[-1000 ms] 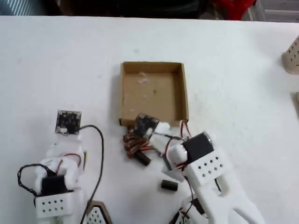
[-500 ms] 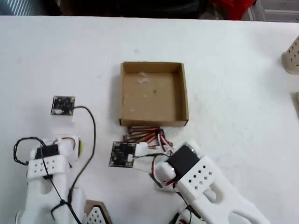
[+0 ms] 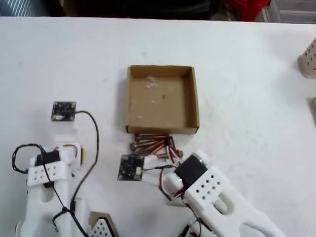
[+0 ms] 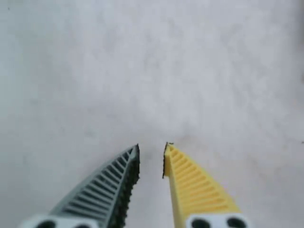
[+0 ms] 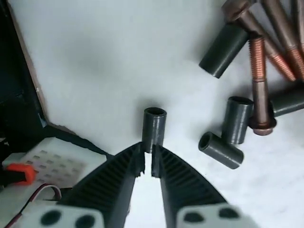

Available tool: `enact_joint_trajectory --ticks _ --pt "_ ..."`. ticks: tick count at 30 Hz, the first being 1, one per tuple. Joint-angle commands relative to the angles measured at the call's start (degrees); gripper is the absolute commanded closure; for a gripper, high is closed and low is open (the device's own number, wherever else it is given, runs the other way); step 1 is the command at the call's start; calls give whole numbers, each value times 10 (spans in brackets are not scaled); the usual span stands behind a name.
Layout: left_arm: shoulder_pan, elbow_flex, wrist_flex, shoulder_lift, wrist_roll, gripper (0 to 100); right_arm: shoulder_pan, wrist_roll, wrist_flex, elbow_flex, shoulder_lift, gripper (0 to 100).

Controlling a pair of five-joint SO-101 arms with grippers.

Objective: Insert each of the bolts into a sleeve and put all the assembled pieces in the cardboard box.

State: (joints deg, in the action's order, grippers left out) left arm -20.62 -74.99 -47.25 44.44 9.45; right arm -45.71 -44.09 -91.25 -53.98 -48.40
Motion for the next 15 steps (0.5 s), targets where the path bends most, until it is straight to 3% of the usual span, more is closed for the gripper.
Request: enact_joint_trajectory --ticks 1,7,11,15 --pt "-6 31 15 -1 4 880 15 -55 6 -29 -7 980" --pt "-6 30 15 -1 4 883 10 -135 9 -65 -6 980" --pt "-6 30 15 -1 4 883 -43 -119 33 -75 24 980" --pt "-6 30 15 -1 4 883 -49 -85 95 -98 94 980"
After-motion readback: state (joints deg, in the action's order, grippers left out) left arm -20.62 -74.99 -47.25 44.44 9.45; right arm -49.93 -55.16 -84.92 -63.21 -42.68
